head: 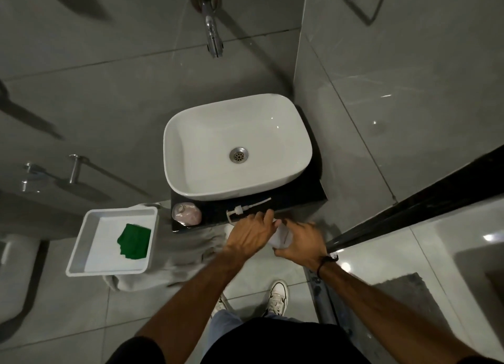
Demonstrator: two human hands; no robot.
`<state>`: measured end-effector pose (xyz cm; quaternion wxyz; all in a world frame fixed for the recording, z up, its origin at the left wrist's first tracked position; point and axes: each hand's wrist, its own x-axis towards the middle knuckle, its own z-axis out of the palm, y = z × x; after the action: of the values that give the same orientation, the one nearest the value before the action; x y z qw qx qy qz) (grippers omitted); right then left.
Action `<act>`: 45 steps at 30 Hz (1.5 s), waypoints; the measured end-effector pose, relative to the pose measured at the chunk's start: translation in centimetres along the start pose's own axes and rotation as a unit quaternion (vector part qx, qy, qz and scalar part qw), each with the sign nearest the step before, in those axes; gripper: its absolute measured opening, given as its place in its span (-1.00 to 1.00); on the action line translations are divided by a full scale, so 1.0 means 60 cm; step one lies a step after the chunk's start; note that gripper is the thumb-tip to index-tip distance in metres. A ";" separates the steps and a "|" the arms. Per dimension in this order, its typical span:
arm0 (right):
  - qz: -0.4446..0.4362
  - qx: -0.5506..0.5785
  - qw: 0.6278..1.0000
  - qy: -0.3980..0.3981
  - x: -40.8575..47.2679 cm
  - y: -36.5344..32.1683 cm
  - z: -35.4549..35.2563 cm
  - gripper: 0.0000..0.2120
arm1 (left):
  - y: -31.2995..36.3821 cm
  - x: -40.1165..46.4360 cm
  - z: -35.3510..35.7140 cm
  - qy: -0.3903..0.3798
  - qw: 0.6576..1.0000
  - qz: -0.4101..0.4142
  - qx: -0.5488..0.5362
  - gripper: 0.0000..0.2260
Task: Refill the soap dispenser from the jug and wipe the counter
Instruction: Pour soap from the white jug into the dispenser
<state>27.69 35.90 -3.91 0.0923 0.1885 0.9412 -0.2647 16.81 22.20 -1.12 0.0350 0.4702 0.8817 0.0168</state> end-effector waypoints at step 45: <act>0.185 0.100 0.972 0.103 -0.058 0.131 0.018 -0.37 | 0.041 0.181 0.100 -0.092 0.993 -0.057 -0.055 -0.72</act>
<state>34.08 40.45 -7.51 0.0231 0.3934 0.8635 -0.3148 13.27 32.54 -7.46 0.1423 0.4165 0.8977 0.0197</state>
